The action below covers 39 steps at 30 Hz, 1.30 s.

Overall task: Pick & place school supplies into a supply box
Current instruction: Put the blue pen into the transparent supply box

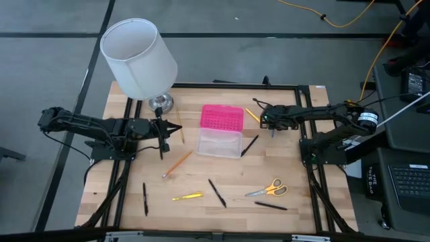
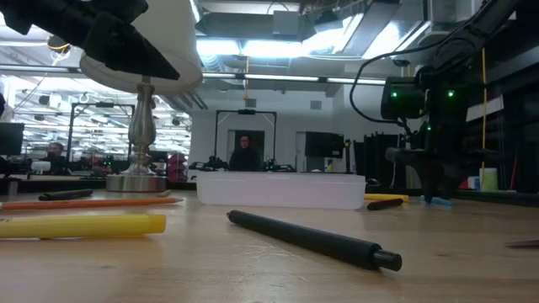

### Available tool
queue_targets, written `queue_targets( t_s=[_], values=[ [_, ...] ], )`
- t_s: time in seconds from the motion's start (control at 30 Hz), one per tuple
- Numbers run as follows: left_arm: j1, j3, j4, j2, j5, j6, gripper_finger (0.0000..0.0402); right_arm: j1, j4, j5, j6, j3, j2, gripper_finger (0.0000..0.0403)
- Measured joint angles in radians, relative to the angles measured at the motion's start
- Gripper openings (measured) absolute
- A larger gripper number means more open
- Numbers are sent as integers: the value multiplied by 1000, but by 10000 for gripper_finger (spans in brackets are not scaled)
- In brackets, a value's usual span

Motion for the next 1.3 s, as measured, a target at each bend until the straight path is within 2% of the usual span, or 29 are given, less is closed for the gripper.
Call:
queue_targets(
  t_s=[0.23,0.7,0.87,1.1,1.3],
  values=[
    [0,0,0,0,0,0,4,-1,-2,-26,27,1,0,89],
    [0,0,0,0,1,-19,4,0,-7,-41,22,2,0,39],
    [0,0,0,0,1,-19,4,0,-10,-36,3,2,-9,34],
    [0,0,-2,0,1,-19,4,2,-39,-81,-31,-10,-100,40],
    [0,0,-2,0,0,-19,4,30,-42,-74,-70,-8,-194,32]
  ],
)
